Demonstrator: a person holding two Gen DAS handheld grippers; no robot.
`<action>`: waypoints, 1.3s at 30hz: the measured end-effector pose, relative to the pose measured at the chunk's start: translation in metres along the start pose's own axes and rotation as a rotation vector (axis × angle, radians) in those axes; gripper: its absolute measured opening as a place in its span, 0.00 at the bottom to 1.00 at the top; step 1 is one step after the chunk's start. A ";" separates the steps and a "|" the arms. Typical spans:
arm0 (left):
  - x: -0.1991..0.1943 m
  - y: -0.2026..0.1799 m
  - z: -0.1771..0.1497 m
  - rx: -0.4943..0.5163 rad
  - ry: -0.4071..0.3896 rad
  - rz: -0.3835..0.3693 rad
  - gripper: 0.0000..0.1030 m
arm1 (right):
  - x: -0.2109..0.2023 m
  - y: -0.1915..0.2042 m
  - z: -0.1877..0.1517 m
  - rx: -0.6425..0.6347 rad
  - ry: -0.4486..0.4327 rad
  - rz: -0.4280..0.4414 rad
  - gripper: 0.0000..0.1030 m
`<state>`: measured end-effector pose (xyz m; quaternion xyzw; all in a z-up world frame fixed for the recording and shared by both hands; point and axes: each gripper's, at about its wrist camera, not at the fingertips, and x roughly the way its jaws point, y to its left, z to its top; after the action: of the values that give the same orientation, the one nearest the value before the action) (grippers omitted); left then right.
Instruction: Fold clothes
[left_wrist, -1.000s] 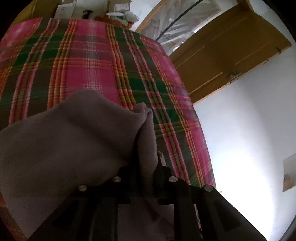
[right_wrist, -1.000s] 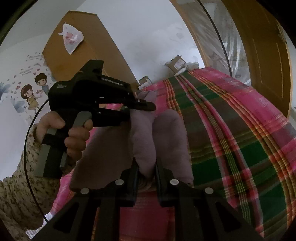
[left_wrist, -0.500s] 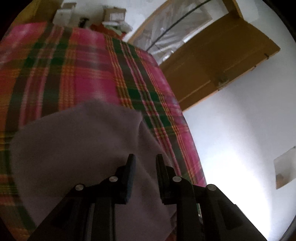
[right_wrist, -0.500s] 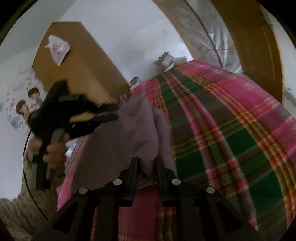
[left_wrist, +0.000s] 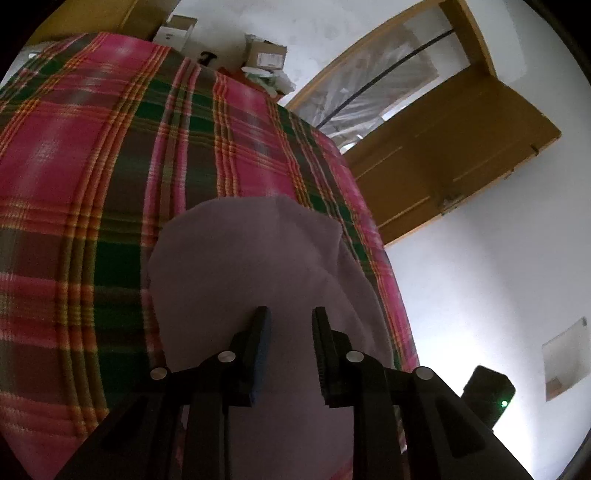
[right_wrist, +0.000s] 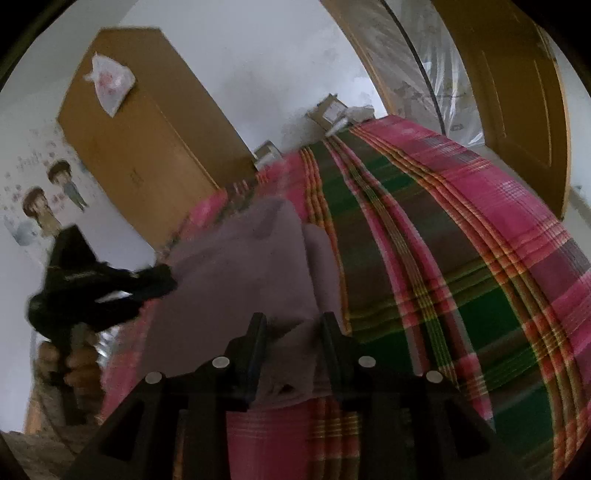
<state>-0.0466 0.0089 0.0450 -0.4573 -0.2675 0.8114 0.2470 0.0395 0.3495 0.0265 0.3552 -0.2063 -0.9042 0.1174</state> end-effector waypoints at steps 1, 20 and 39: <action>0.000 0.001 -0.001 0.000 -0.001 -0.005 0.22 | 0.001 0.000 -0.002 -0.019 0.010 -0.028 0.31; 0.006 0.023 0.009 -0.052 -0.009 -0.045 0.22 | -0.025 0.024 0.015 -0.210 -0.040 -0.158 0.25; -0.009 0.017 -0.013 0.031 -0.022 0.046 0.22 | 0.015 0.036 0.029 -0.294 0.055 -0.108 0.17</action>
<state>-0.0337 -0.0067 0.0328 -0.4503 -0.2470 0.8260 0.2322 0.0106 0.3207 0.0533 0.3695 -0.0492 -0.9195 0.1248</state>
